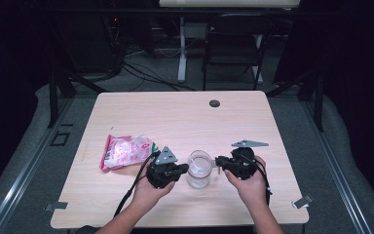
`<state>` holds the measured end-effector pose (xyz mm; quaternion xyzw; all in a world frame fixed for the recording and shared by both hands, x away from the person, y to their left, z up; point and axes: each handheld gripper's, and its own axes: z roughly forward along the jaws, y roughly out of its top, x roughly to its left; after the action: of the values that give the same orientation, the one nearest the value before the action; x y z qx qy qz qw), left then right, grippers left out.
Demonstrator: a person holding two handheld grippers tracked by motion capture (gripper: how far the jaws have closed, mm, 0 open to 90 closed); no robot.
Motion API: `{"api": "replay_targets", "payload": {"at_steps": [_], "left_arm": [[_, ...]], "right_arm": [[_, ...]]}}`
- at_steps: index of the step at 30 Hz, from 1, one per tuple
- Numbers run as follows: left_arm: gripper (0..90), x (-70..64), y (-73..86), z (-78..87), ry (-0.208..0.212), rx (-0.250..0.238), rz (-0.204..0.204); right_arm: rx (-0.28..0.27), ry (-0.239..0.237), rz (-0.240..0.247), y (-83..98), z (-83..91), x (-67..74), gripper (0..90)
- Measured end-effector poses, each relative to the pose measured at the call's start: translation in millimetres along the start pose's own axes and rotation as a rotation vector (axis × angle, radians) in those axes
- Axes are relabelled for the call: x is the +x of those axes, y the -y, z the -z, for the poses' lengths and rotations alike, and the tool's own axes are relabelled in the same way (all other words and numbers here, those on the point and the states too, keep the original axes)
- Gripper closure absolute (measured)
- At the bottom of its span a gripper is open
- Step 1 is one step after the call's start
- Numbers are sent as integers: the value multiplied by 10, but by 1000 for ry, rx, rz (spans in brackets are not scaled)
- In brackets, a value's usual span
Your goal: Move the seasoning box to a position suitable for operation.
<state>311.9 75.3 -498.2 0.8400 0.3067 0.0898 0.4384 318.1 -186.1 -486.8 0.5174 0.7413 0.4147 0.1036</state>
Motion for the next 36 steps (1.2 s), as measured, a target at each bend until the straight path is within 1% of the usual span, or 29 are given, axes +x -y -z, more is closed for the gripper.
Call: {"api": "replay_targets", "payload": {"at_steps": [1,3,4,5,6,8,10,11,12,14,15,17,18,19,21,25,28,30,33,36], "left_arm": [[873,4,-12,4,1,3,-7],[867,3,-30,9,3,3,-8],[862,-2,-35,4,0,-6,-5],[855,-2,-49,11,5,3,-1],[846,-3,-58,9,4,-2,-4],[819,-4,-82,8,4,5,-5],[796,-8,-102,6,2,9,-4],[785,-12,-112,-2,-5,3,-5],[772,-11,-123,1,-2,12,-4],[750,-16,-137,-5,-8,4,-2],[737,-12,-150,0,-8,8,-7],[706,-13,-169,3,-12,-9,-5],[691,-13,-182,8,-10,-12,-2],[679,-12,-195,17,-13,-11,-8],[662,-15,-217,27,-20,-18,-9],[646,-20,-257,41,-23,-26,-14],[631,-24,-280,52,-21,-35,-16],[626,-26,-290,52,-24,-38,-20],[620,-32,-295,46,-24,-50,-18],[617,-33,-305,47,-25,-44,-23]], "right_arm": [[-2,0,6,5,15,10,782],[-9,-17,28,12,54,34,760],[-15,-26,42,18,77,56,749],[-16,-25,54,22,93,72,739],[-20,-30,71,27,111,93,727],[-12,-31,99,38,148,140,706],[-18,-35,124,53,173,198,674],[-17,-38,131,57,183,216,661],[-16,-42,149,61,195,246,641],[-19,-50,177,67,206,295,610],[-19,-46,200,69,215,323,599],[-21,-37,238,73,222,380,579],[-21,-35,250,75,223,406,573],[-15,-34,266,72,227,426,566],[-23,-25,286,72,226,462,546],[-25,-17,305,67,203,500,519],[-25,-9,309,73,170,514,509],[-25,7,318,77,154,515,502],[-31,5,310,76,150,514,496],[-32,9,315,72,152,518,498]]}}
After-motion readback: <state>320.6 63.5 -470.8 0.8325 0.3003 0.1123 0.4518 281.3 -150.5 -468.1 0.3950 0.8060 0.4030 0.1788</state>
